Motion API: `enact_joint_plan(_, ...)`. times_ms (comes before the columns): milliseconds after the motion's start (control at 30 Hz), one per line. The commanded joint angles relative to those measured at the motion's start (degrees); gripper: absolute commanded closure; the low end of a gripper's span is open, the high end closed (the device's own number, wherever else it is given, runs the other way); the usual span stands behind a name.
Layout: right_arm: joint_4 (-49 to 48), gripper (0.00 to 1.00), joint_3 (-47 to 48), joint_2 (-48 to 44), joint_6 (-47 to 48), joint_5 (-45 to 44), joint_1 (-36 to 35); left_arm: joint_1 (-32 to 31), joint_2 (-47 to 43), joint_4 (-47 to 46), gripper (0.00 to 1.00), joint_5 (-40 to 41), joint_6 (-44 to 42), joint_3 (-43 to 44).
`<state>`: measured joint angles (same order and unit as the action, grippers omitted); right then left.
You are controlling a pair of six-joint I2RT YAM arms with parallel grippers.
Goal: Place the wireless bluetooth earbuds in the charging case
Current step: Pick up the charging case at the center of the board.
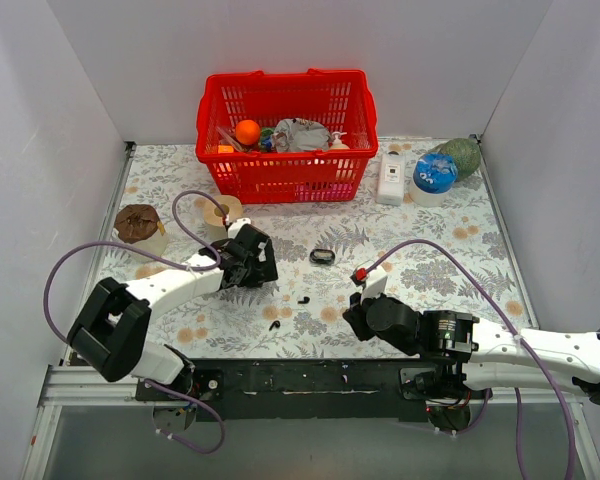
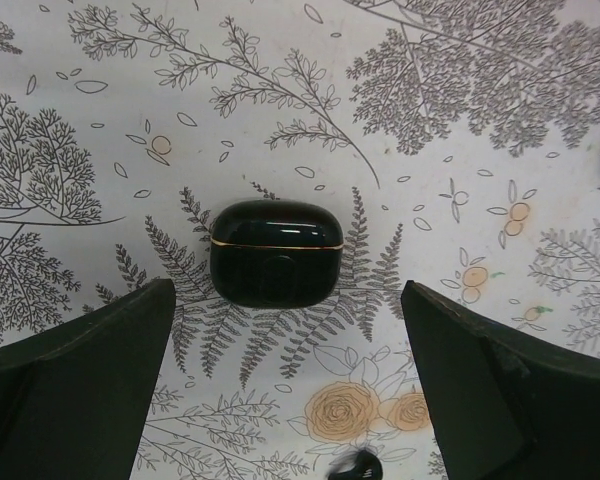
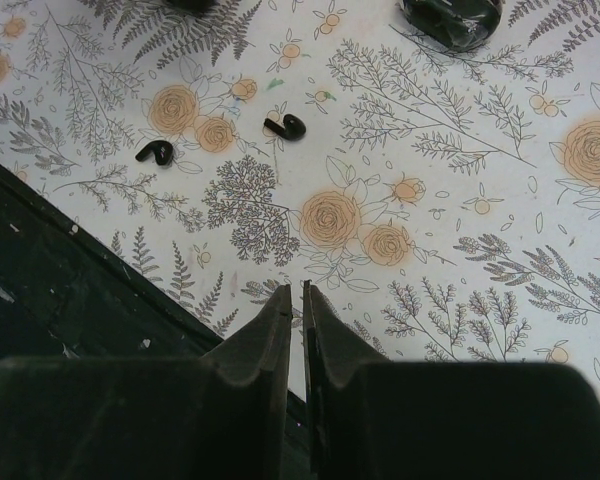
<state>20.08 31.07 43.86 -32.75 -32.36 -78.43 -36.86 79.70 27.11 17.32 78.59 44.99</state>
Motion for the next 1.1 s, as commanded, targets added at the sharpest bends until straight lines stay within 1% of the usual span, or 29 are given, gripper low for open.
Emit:
enact_joint_plan(0, -0.2, 0.84, 2.0, -0.9, 0.5, -0.3, 0.0, 0.4, 2.7, -0.6, 0.02, 0.3, -3.7, 1.5)
enact_joint_plan(200, -0.4, 0.83, 2.2, -1.4, 0.8, -0.5, -0.1, 0.6, 6.3, -0.6, 0.04, 1.0, -5.6, 2.7)
enact_joint_plan(400, -0.1, 0.83, 1.8, -1.1, 0.1, -0.6, 0.0, 1.1, 8.8, -1.6, 0.14, 1.6, -5.5, 2.8)
enact_joint_plan(433, 0.0, 0.83, 1.8, -1.2, 0.1, -0.6, 0.0, 1.1, 8.9, -1.9, 0.16, 1.6, -5.3, 2.6)
enact_joint_plan(767, 0.1, 0.83, 0.8, -2.3, -0.7, -0.6, 0.0, 1.7, 10.1, -3.5, 0.28, 1.1, -3.8, 1.2)
enact_joint_plan(867, 0.1, 0.83, 0.7, -2.0, -0.7, -0.5, 0.0, 1.6, 10.1, -3.9, 0.34, 0.5, -3.8, 0.5)
enact_joint_plan(900, 0.1, 0.83, 0.8, -2.1, -0.7, -0.5, 0.0, 1.7, 10.0, -4.1, 0.40, 0.2, -4.0, 0.1)
enact_joint_plan(967, 0.1, 0.83, 0.8, -2.2, -0.7, -0.5, 0.0, 1.6, 9.8, -4.6, 0.48, -0.4, -4.1, -0.3)
enact_joint_plan(1000, 0.2, 0.83, 0.8, -2.3, -0.7, -0.5, -0.1, 1.6, 9.6, -4.9, 0.55, -0.7, -4.2, -0.8)
enact_joint_plan(1033, 0.1, 0.83, 0.9, -2.4, -0.7, -0.6, 0.0, 1.7, 9.3, -5.1, 0.67, -1.1, -4.4, -1.0)
enact_joint_plan(1067, 0.3, 0.83, 1.0, -2.4, -0.8, -0.6, 0.0, 1.7, 8.4, -5.4, 0.74, -1.8, -4.4, -1.1)
